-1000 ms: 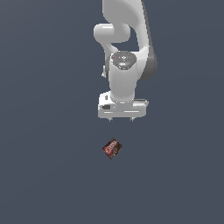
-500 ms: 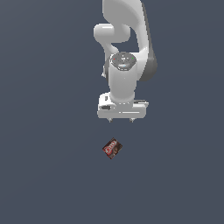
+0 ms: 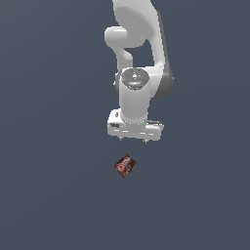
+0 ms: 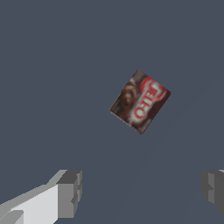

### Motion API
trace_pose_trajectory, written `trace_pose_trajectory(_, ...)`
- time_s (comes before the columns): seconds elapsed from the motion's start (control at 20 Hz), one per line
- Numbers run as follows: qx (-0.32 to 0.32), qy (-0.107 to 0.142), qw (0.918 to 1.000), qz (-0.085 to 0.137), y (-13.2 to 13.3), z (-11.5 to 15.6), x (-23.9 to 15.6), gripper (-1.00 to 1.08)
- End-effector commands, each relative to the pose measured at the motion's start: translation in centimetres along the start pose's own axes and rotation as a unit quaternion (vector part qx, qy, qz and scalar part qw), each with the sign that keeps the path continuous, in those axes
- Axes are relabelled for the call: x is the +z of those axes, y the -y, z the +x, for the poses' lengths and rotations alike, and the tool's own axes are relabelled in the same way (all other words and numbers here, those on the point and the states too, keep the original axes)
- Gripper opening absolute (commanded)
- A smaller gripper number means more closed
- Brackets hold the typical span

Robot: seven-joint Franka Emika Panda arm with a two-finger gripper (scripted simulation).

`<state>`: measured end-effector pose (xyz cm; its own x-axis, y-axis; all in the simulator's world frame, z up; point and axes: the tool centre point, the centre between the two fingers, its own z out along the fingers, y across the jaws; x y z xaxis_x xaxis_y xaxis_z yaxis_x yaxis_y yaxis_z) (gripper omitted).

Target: Pick up the object and move it to a goal position.

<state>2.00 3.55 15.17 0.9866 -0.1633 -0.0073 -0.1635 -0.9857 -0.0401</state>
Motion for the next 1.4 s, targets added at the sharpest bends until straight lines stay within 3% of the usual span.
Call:
trace_pose_trajectory(0.0,0.029,0.000,0.9996,-0.001,-0.2,0.7,0.7,1.00)
trace_pose_trajectory(0.35,0.129,-0.001,0.9916,-0.005,-1.0,2.8,3.2,1.00)
trace_pose_trajectory(0.75,0.234,-0.005,0.9721,-0.012,-1.9,4.9,6.1,1.00)
trace_pose_trajectory(1.05,0.284,-0.008,0.9586,-0.016,-2.3,5.9,7.6,1.00)
trace_pose_trajectory(1.35,0.309,-0.009,0.9509,-0.018,-2.5,6.3,8.4,1.00)
